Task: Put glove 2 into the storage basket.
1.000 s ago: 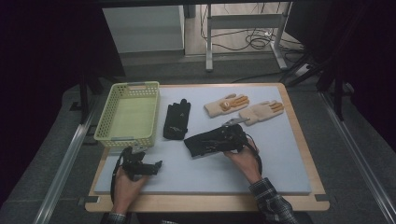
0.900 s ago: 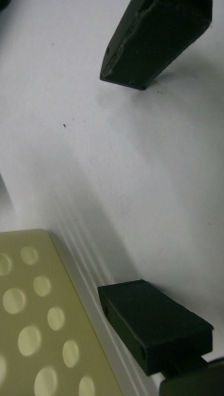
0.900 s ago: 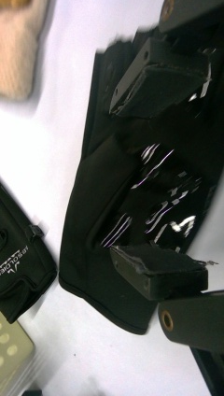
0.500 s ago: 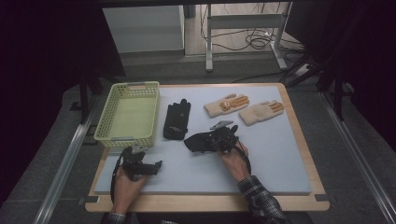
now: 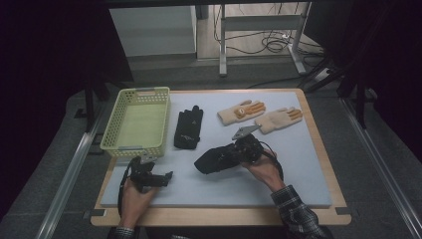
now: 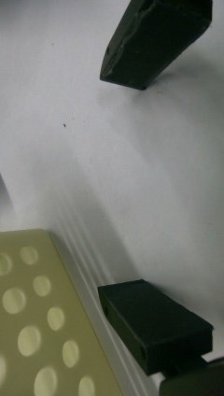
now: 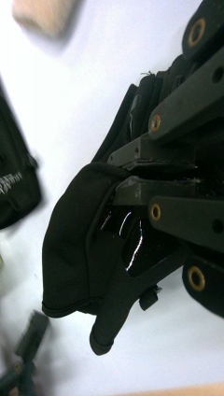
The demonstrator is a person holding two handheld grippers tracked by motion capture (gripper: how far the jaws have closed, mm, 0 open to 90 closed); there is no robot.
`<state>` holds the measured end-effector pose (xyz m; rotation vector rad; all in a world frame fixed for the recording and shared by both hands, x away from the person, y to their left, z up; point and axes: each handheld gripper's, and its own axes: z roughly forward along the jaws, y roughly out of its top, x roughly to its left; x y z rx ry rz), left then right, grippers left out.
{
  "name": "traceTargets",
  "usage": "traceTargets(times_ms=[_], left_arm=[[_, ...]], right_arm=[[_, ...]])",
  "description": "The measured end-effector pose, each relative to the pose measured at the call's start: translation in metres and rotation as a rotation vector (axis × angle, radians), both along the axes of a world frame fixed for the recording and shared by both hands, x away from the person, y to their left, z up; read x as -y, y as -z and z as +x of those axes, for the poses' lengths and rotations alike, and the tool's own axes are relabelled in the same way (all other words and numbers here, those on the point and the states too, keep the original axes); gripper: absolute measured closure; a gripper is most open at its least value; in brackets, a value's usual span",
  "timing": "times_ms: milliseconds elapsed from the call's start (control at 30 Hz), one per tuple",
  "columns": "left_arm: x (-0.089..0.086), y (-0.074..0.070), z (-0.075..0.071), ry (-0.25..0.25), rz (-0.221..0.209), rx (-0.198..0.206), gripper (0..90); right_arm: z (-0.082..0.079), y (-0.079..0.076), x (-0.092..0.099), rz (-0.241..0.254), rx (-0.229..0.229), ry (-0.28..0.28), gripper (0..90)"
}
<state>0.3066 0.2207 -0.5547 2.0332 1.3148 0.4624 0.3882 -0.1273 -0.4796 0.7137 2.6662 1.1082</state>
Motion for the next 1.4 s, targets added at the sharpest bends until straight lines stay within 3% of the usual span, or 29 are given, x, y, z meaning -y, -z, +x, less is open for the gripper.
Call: traceTargets(times_ms=[33, 67, 100, 167, 233, 300, 367, 400, 433, 533, 600, 733, 867, 1133, 1400], left_arm=[[0.0, 0.0, 0.0, 0.0, 0.0, 0.0, 2.0], [0.0, 0.0, 0.0, 0.0, 0.0, 0.0, 2.0], [0.0, 0.0, 0.0, 0.0, 0.0, 0.001, 2.0], [0.0, 0.0, 0.0, 0.0, 0.0, 0.0, 2.0], [0.0, 0.0, 0.0, 0.0, 0.0, 0.0, 2.0], [0.0, 0.0, 0.0, 0.0, 0.0, 0.0, 2.0], [0.0, 0.0, 0.0, 0.0, 0.0, 0.0, 2.0], [0.0, 0.0, 0.0, 0.0, 0.0, 0.0, 2.0], [0.0, 0.0, 0.0, 0.0, 0.0, 0.0, 2.0], [0.0, 0.0, 0.0, 0.0, 0.0, 0.0, 2.0], [0.0, 0.0, 0.0, 0.0, 0.0, 0.0, 2.0], [0.0, 0.0, 0.0, -0.001, 0.0, 0.001, 2.0], [0.0, 0.0, 0.0, -0.003, -0.004, 0.002, 2.0], [0.0, 0.0, 0.0, -0.003, -0.004, 0.001, 2.0], [0.0, 0.0, 0.0, -0.003, -0.004, 0.001, 2.0]], right_arm=[[0.0, 0.006, 0.0, -0.008, -0.014, -0.005, 74.2], [0.0, 0.006, 0.0, -0.008, -0.014, -0.005, 74.2], [0.001, 0.015, 0.0, -0.022, -0.014, 0.003, 52.6], [0.001, 0.017, 0.002, -0.023, -0.012, 0.013, 49.0], [-0.002, 0.016, 0.013, 0.011, 0.001, 0.054, 44.4], [-0.004, 0.011, 0.028, 0.03, 0.01, 0.115, 46.9], [-0.009, 0.01, 0.042, 0.027, 0.012, 0.155, 58.1], [-0.012, 0.011, 0.049, 0.015, 0.018, 0.182, 65.4], [-0.02, 0.015, 0.061, 0.004, 0.017, 0.211, 79.9], [-0.026, 0.022, 0.069, 0.016, 0.001, 0.218, 86.3], [-0.031, 0.035, 0.072, 0.013, -0.006, 0.228, 87.2], [-0.024, 0.046, 0.064, -0.001, 0.009, 0.239, 86.7], [-0.01, 0.048, 0.056, -0.003, 0.033, 0.256, 85.7], [0.025, 0.048, 0.043, -0.004, 0.033, 0.289, 82.5], [0.041, 0.045, 0.034, -0.024, 0.046, 0.285, 77.9]])
